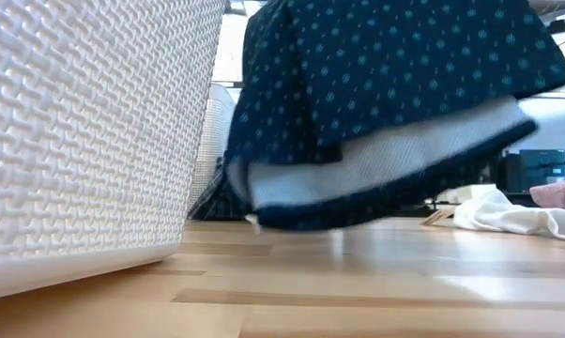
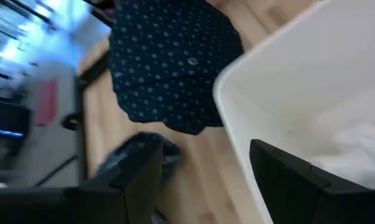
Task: Sort clothes
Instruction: Put the blue shirt into the top white bin
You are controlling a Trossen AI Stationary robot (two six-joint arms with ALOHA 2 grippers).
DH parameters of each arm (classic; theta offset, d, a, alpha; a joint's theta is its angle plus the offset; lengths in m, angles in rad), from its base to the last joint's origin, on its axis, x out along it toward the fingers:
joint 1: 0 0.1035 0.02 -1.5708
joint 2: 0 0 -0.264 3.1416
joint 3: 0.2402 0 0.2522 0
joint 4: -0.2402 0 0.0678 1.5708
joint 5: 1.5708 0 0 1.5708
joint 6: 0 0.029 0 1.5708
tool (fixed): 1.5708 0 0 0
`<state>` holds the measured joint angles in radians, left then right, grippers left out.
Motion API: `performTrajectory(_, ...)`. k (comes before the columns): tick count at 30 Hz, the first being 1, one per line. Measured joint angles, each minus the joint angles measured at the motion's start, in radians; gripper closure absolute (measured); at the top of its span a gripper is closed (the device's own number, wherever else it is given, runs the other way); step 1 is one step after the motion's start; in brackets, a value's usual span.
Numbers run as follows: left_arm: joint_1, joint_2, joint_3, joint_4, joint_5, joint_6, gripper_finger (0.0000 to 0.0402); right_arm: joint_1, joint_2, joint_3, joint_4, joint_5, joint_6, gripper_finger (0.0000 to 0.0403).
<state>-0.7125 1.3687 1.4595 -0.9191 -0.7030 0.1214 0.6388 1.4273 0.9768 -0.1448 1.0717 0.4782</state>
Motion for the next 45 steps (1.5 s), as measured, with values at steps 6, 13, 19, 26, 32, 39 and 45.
performTrajectory(6,0.021,-0.009,0.000,0.086,-0.052,0.077,0.0166,-0.001,-0.063,0.000,-0.001,0.038,-0.023,0.0394)
performTrajectory(13,0.079,-0.010,0.000,0.220,-0.084,0.211,0.0149,-0.013,-0.143,0.000,0.067,0.051,-0.136,0.0394)
performTrajectory(19,0.144,-0.010,0.000,0.302,-0.085,0.251,0.0079,-0.013,-0.189,0.001,0.159,0.051,-0.254,0.0394)
performTrajectory(26,0.199,-0.010,0.000,0.414,-0.060,0.343,0.0026,-0.034,-0.232,0.001,0.276,0.031,-0.364,0.0394)
performTrajectory(32,0.235,-0.010,0.000,0.502,-0.012,0.391,0.0017,-0.064,-0.239,0.002,0.423,-0.042,-0.478,0.0394)
performTrajectory(39,0.299,0.004,0.000,0.583,0.027,0.404,0.0016,-0.129,-0.237,0.002,0.506,-0.219,-0.510,0.0394)
performTrajectory(45,0.349,0.043,0.000,0.645,0.066,0.432,0.0016,-0.175,-0.217,0.002,0.531,-0.355,-0.498,0.0394)
